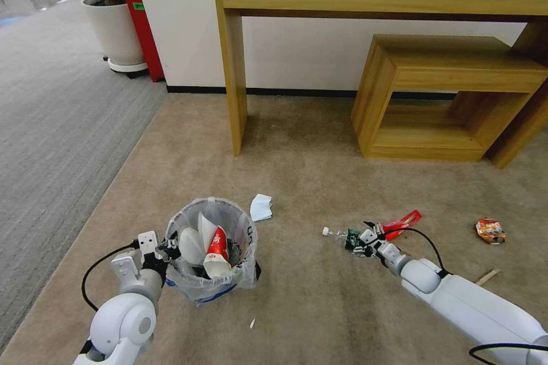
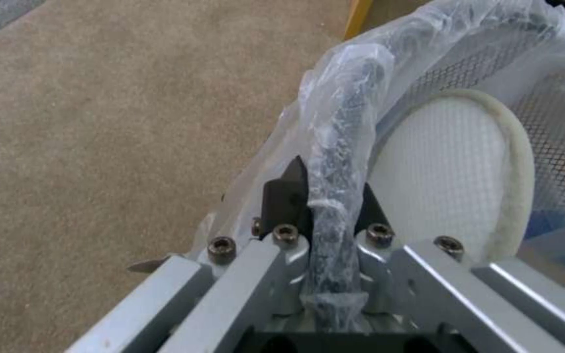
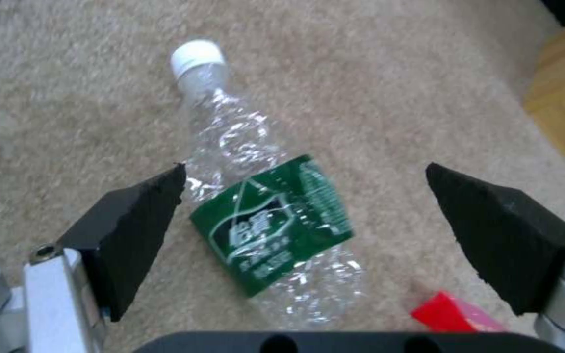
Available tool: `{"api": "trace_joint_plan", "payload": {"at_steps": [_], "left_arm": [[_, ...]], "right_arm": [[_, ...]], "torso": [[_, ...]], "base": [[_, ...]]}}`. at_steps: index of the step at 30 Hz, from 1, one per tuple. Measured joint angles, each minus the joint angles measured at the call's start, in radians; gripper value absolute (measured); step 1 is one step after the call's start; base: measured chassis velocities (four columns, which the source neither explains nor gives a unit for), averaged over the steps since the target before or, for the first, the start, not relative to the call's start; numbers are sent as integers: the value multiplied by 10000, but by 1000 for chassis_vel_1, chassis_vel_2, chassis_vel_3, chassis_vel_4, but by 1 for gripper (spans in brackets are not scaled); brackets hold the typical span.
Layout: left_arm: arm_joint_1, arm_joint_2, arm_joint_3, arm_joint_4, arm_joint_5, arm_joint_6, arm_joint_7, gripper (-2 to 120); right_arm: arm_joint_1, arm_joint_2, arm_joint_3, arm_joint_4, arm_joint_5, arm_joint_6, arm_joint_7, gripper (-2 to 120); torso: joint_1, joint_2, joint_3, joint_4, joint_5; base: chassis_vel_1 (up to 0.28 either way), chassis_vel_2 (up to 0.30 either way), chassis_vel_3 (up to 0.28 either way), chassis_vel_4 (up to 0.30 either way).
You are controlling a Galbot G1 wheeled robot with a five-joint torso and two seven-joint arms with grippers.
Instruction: Pick up the trash bin and place the garbage on the floor into it.
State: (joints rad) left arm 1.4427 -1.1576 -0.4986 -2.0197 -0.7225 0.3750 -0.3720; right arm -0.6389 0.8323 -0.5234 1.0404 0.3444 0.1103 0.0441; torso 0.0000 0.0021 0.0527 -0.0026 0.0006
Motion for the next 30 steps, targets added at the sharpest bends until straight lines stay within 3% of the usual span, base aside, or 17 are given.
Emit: {"api": "trace_joint_plan", "payload": {"at_steps": [8,22,30], "left_arm": [[134,-38,-72,-75,34,-62,71,2],[312,-42,-159,-230,91,-193,123,2],[386,-45,-180,-336,121,-247,151,2]], "right_arm": [[331,621,-464,-997,-55,233,-67,95],[379,1141,-172,-2291,-440,467,-64,93],[337,1255,38,-2733,-620,579,-73,72]], "torso": [[0,-1,0,1,3],[0,-1,0,0,3],[0,0,0,1,2]], "base": [[0,0,0,0],[0,0,0,0],[0,0,0,0]]}}
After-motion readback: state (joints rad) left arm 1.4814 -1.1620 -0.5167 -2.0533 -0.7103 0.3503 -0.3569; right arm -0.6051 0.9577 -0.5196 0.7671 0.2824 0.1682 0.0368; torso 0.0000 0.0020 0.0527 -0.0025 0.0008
